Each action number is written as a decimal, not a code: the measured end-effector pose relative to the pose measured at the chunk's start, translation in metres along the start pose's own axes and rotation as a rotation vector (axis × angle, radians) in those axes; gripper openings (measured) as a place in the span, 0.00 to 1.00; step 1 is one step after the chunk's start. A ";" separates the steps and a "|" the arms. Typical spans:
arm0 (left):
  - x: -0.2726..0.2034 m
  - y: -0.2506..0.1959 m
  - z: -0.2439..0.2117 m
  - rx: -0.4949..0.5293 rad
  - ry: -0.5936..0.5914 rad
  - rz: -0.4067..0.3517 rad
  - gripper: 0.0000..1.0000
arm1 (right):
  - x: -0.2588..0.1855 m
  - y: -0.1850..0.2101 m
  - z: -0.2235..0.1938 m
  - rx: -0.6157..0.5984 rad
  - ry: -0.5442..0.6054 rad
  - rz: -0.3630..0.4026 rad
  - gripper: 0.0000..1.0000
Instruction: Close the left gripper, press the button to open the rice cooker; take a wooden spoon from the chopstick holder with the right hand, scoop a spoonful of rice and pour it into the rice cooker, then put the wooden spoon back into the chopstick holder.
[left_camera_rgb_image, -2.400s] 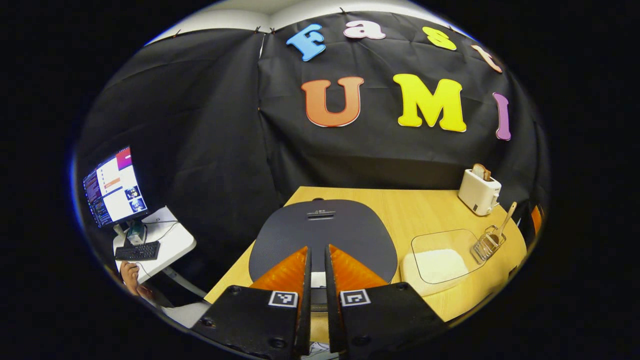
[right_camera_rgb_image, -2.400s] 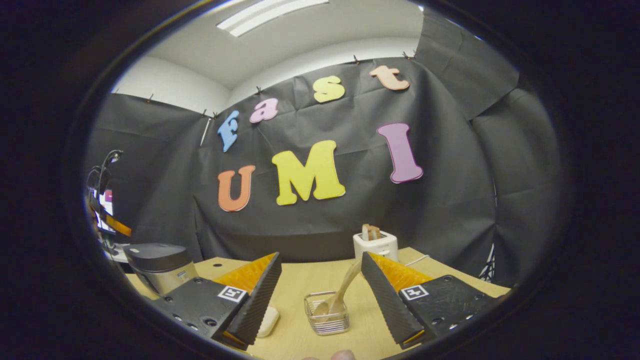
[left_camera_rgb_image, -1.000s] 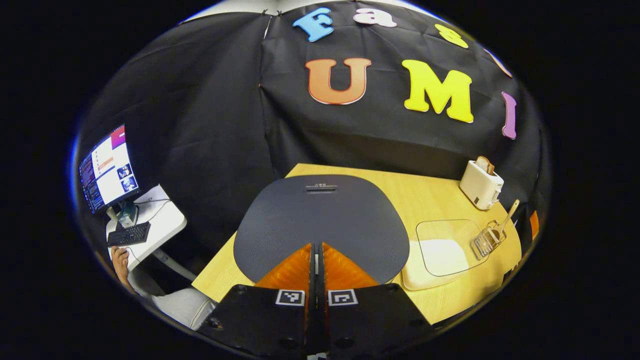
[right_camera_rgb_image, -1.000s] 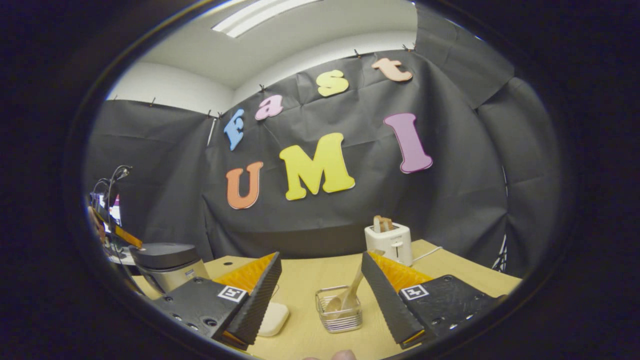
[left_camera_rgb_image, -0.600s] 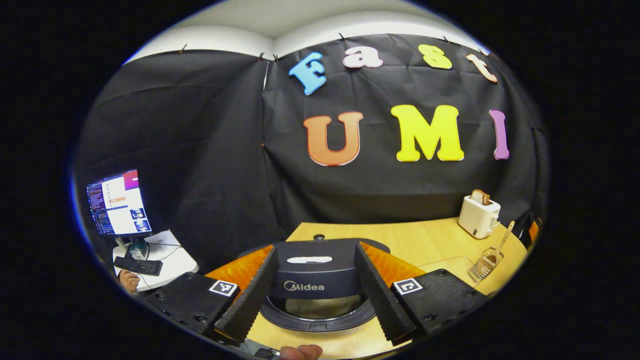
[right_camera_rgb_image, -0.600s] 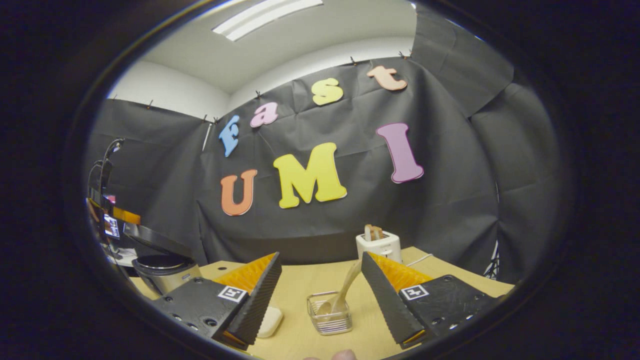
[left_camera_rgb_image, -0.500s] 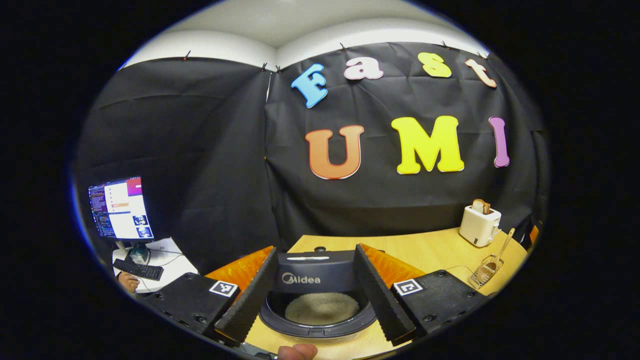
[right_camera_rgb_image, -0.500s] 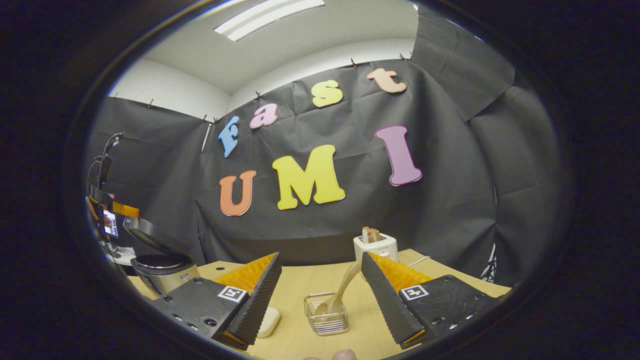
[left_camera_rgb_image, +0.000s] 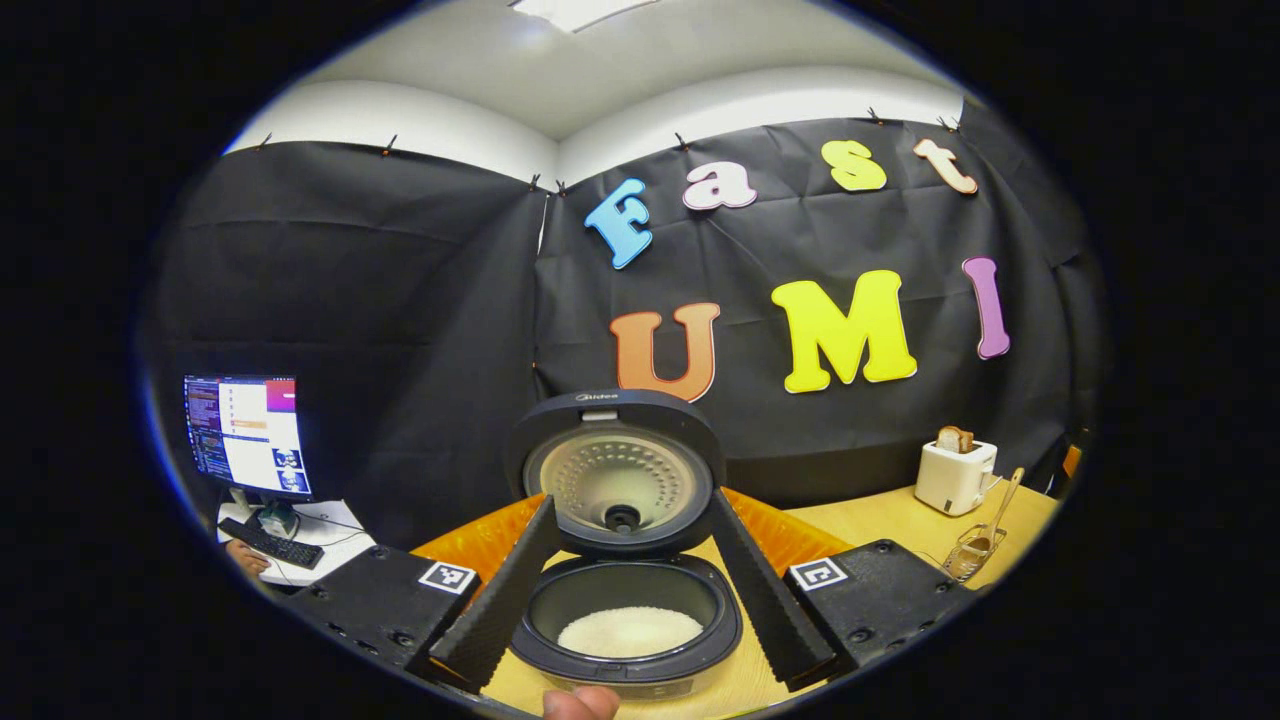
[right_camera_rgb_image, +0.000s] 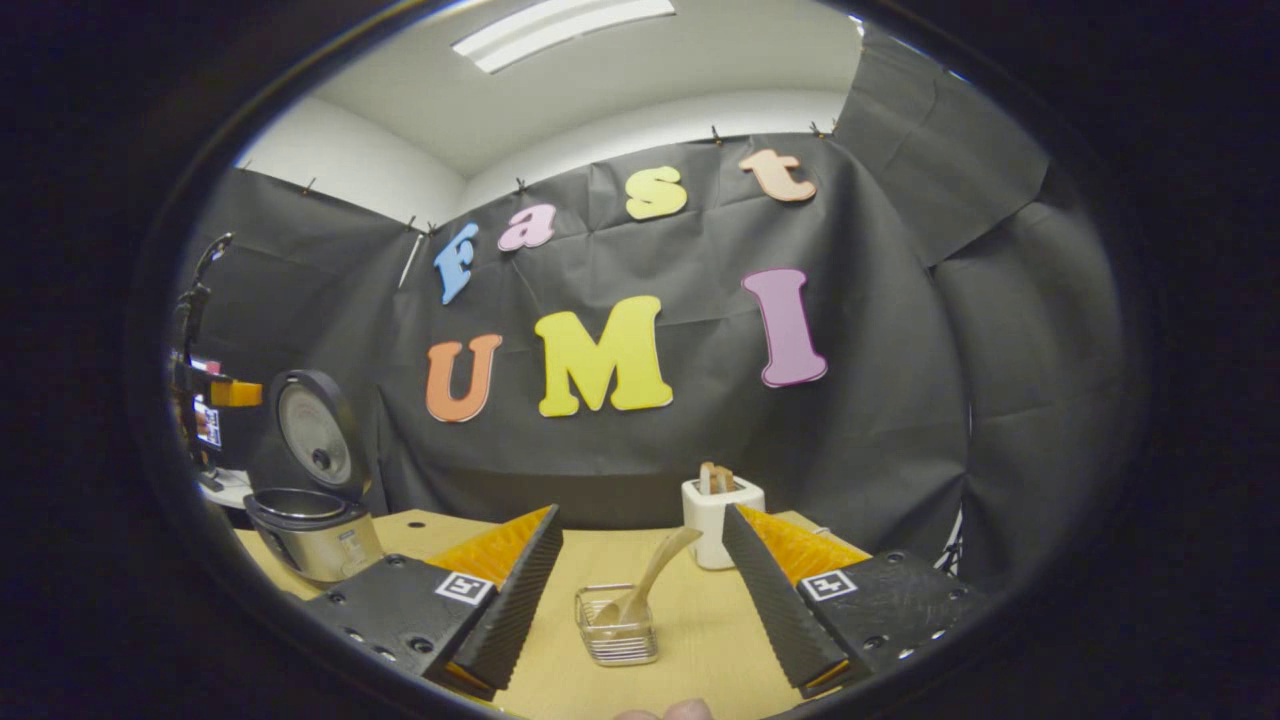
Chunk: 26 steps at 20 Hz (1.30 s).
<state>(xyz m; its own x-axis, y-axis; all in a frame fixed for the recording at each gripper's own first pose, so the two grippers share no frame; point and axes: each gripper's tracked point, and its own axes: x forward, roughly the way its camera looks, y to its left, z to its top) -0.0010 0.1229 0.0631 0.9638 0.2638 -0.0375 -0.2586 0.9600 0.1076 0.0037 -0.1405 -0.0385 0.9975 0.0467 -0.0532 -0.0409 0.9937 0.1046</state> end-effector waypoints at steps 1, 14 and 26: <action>-0.003 -0.006 -0.007 -0.010 -0.008 -0.006 0.98 | 0.001 -0.002 -0.003 -0.010 0.015 -0.003 0.95; -0.014 -0.044 -0.042 -0.078 -0.038 -0.076 0.98 | 0.054 0.009 -0.046 -0.123 0.136 0.021 0.92; -0.009 -0.033 -0.051 0.014 -0.050 -0.046 0.98 | 0.126 -0.013 -0.113 0.045 0.343 0.011 0.92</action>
<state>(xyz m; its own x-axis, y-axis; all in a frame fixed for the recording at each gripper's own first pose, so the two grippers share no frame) -0.0044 0.0939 0.0087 0.9767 0.2145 0.0073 -0.2138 0.9694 0.1210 0.1236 -0.1363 -0.1585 0.9193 0.0965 -0.3817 -0.0413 0.9878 0.1503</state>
